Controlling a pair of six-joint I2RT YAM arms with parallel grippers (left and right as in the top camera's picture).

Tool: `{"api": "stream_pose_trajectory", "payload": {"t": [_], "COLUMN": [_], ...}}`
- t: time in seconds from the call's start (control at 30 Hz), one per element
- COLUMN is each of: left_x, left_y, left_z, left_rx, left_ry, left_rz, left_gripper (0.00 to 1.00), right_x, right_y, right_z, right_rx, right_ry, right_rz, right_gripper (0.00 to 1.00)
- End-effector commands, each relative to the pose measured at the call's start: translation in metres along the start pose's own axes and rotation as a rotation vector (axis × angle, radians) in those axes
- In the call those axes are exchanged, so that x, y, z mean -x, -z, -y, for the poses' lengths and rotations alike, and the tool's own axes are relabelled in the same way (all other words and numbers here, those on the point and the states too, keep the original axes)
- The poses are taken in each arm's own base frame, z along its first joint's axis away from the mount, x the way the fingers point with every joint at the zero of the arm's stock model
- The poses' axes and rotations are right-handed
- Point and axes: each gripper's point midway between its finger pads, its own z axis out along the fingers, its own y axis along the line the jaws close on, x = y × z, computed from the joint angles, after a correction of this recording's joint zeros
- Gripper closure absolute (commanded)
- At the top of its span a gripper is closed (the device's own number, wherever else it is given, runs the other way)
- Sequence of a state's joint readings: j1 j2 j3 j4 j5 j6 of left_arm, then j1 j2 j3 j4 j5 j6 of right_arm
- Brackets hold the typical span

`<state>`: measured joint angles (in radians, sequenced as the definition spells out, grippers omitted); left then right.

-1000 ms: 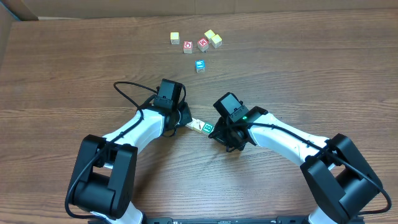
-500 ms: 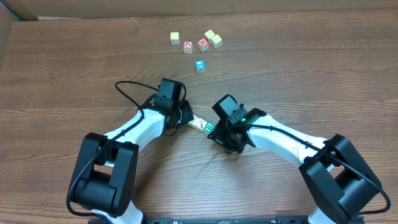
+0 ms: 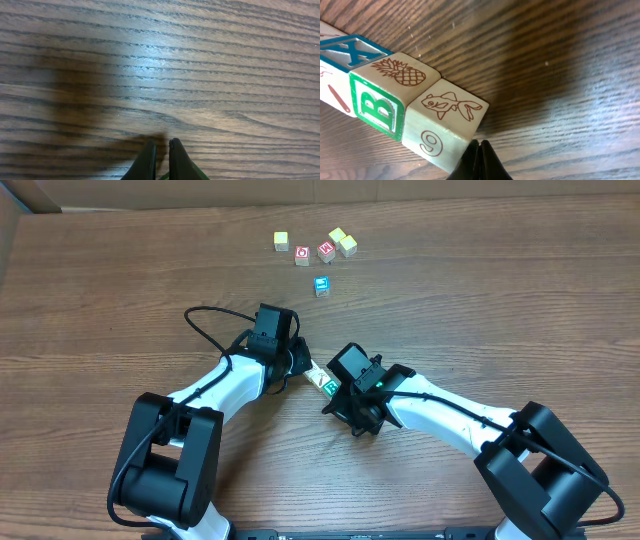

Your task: Flip 4 blocks

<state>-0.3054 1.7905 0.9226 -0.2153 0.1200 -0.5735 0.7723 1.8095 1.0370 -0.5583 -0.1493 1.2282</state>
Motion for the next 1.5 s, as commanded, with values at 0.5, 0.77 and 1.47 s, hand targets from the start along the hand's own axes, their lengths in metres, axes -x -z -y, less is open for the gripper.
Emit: {"api": "stream_pose_trajectory", "payload": {"t": [0.5,0.77,1.47], "left_x": [-0.013,-0.012,-0.008], "left_y": [-0.009,-0.011,-0.011], "left_z": [0.008,0.008,0.011], "left_rx": [-0.048,-0.05,-0.061], "left_ry": [-0.026,-0.027,-0.029], "left_rz": [-0.053,-0.049,-0.033], "left_gripper": [0.96,0.95,0.96], "right_x": [-0.012,-0.015,-0.027], "right_y": [-0.001,-0.003,-0.004], "right_z": [-0.023,-0.025,-0.039], "right_rx": [0.069,0.067,0.116], "right_ry": [-0.121,-0.197,-0.233], "right_rz": [0.024,0.065,0.072], "right_gripper": [0.96,0.96,0.96]}}
